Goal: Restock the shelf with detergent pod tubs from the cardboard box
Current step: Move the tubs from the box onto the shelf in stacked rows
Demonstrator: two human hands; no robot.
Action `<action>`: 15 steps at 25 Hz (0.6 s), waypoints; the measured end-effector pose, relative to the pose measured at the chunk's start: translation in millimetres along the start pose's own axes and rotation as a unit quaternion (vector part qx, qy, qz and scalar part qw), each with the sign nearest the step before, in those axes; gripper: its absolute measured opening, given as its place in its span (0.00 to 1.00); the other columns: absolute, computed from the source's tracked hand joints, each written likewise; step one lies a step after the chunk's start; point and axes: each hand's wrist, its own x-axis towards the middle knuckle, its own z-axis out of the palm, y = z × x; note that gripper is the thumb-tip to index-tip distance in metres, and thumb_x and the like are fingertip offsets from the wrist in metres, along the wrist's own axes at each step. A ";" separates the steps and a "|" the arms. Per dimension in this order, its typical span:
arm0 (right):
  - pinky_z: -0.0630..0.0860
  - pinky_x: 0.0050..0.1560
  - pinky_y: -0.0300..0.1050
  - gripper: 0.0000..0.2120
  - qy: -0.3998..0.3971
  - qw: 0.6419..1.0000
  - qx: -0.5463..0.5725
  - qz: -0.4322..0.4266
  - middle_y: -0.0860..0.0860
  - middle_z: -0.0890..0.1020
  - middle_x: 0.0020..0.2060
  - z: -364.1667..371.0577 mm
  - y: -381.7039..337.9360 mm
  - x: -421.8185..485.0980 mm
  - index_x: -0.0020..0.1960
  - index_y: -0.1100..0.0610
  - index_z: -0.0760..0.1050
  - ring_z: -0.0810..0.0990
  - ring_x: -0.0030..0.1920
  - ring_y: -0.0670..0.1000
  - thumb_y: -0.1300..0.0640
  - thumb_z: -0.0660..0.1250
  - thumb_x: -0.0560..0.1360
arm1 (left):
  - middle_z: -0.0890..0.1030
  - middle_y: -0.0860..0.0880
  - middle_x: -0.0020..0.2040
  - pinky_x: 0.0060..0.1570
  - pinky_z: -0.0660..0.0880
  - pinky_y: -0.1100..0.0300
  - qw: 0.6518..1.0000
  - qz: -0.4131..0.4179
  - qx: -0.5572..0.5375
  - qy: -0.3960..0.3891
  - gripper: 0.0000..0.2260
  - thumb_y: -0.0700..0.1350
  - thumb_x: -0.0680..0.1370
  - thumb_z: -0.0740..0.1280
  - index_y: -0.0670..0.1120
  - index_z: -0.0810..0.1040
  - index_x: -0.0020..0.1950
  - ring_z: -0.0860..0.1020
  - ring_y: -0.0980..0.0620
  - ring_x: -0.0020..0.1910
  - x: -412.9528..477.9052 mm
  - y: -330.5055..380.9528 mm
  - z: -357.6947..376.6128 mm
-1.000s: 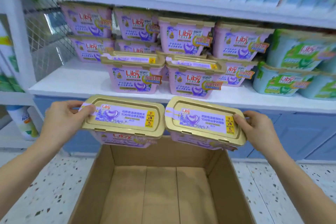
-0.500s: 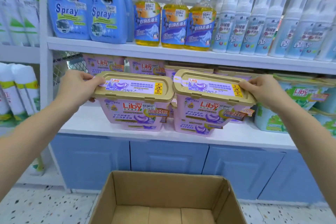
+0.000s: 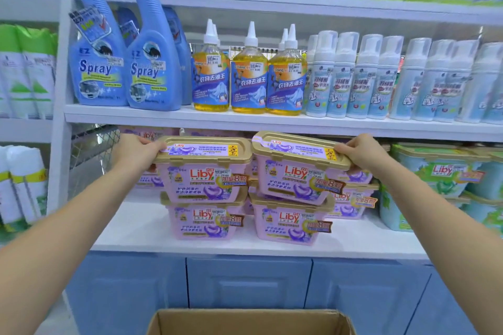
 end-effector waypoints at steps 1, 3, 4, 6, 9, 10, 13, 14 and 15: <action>0.73 0.19 0.34 0.16 -0.012 1.000 0.012 0.010 0.57 0.79 0.26 1.2 0.3 4.6 0.44 0.67 0.80 0.76 0.16 0.45 0.54 0.64 0.76 | 0.81 0.40 0.31 0.52 0.78 0.46 1.000 -0.011 -0.002 -0.007 0.12 0.48 0.69 0.72 0.38 0.83 0.40 0.80 0.42 0.34 3.6 0.7 2.7; 0.73 0.18 0.34 0.15 -0.028 0.999 0.021 0.024 0.57 0.80 0.28 2.6 -2.0 12.4 0.44 0.67 0.79 0.76 0.16 0.46 0.54 0.64 0.76 | 0.79 0.43 0.28 0.49 0.79 0.49 0.999 -0.035 -0.004 -0.024 0.11 0.47 0.69 0.72 0.38 0.82 0.38 0.80 0.45 0.30 11.5 5.3 6.0; 0.73 0.18 0.34 0.15 -0.029 0.999 0.018 0.028 0.57 0.79 0.28 3.2 -3.1 16.0 0.44 0.67 0.78 0.76 0.16 0.46 0.54 0.64 0.76 | 0.80 0.44 0.27 0.45 0.79 0.51 0.999 -0.044 -0.004 -0.031 0.11 0.47 0.69 0.73 0.38 0.81 0.37 0.80 0.47 0.27 14.0 9.7 8.1; 0.73 0.18 0.34 0.15 -0.022 0.999 0.006 0.034 0.56 0.79 0.26 4.8 -3.5 23.7 0.43 0.66 0.78 0.76 0.16 0.46 0.53 0.65 0.76 | 0.83 0.41 0.33 0.43 0.78 0.54 0.998 -0.052 0.004 -0.040 0.12 0.47 0.69 0.73 0.38 0.80 0.39 0.80 0.47 0.28 22.1 14.8 14.7; 0.75 0.20 0.37 0.17 -0.008 0.998 0.017 0.064 0.55 0.79 0.29 7.1 1.8 28.2 0.47 0.65 0.79 0.77 0.22 0.50 0.50 0.67 0.74 | 0.81 0.36 0.45 0.35 0.81 0.53 0.994 -0.089 -0.028 -0.063 0.13 0.44 0.69 0.74 0.36 0.77 0.45 0.79 0.43 0.34 33.5 11.9 23.9; 0.75 0.23 0.39 0.18 -0.006 0.997 0.042 0.071 0.55 0.78 0.30 8.2 5.9 27.6 0.48 0.65 0.78 0.76 0.26 0.51 0.48 0.67 0.73 | 0.80 0.36 0.47 0.27 0.80 0.57 0.990 -0.107 -0.064 -0.073 0.14 0.43 0.70 0.73 0.35 0.76 0.48 0.78 0.44 0.33 32.9 7.3 25.8; 0.73 0.35 0.41 0.21 -0.015 0.987 0.155 0.046 0.51 0.77 0.35 17.8 21.0 13.5 0.49 0.61 0.78 0.74 0.36 0.50 0.43 0.64 0.73 | 0.80 0.39 0.47 0.37 0.81 0.55 0.975 -0.116 -0.176 -0.065 0.11 0.49 0.72 0.69 0.40 0.77 0.42 0.77 0.46 0.34 16.9 -10.6 30.7; 0.75 0.41 0.43 0.23 -0.011 0.980 0.197 0.033 0.51 0.78 0.38 22.3 26.2 5.8 0.47 0.59 0.78 0.75 0.40 0.51 0.39 0.62 0.72 | 0.80 0.40 0.47 0.47 0.79 0.51 0.975 -0.110 -0.187 -0.054 0.12 0.53 0.73 0.67 0.44 0.77 0.39 0.78 0.45 0.38 6.9 -16.1 32.3; 0.75 0.50 0.47 0.27 -0.011 0.972 0.235 0.021 0.51 0.80 0.42 27.9 31.1 -2.3 0.45 0.56 0.79 0.76 0.46 0.52 0.32 0.61 0.68 | 0.81 0.42 0.48 0.55 0.76 0.49 0.977 -0.096 -0.184 -0.043 0.14 0.57 0.73 0.65 0.47 0.78 0.39 0.79 0.45 0.43 -2.5 -21.7 33.9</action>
